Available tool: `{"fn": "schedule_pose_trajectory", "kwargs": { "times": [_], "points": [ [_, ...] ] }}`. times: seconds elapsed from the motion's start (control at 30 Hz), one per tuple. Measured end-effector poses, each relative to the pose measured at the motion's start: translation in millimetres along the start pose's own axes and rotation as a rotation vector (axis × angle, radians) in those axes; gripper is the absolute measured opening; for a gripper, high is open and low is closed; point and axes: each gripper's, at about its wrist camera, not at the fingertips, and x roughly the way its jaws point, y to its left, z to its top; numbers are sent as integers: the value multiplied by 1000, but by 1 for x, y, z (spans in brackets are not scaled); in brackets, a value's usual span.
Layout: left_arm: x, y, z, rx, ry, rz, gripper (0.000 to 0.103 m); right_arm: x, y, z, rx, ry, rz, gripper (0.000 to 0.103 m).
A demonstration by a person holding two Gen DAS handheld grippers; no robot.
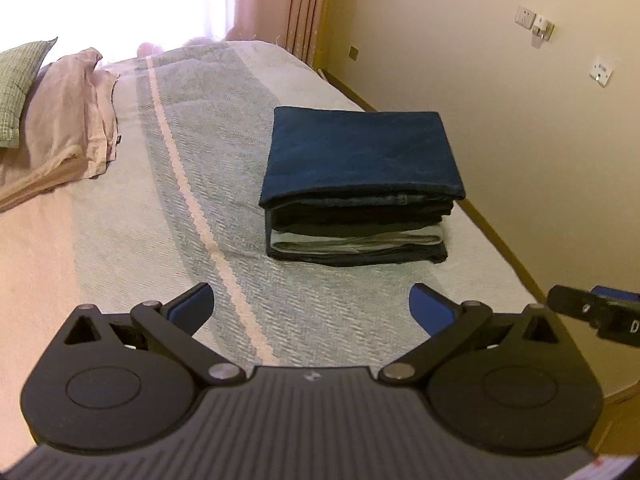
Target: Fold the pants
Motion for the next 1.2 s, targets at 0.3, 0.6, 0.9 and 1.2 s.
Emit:
{"fn": "schedule_pose_trajectory", "kwargs": {
  "times": [0.3, 0.6, 0.9, 1.2],
  "points": [
    [-6, -6, 2, -28, -12, 47, 102, 1, -7, 12, -46, 16, 12, 83],
    [-7, -7, -3, -32, 0, 76, 102, 9, -11, 17, -45, 28, 14, 83],
    [-5, -17, -4, -4, 9, 62, 102, 11, -9, 18, -51, 32, 5, 83],
    [-1, -23, -2, 7, 11, 55, 102, 15, -9, 18, -43, 45, 8, 83]
  ]
}}
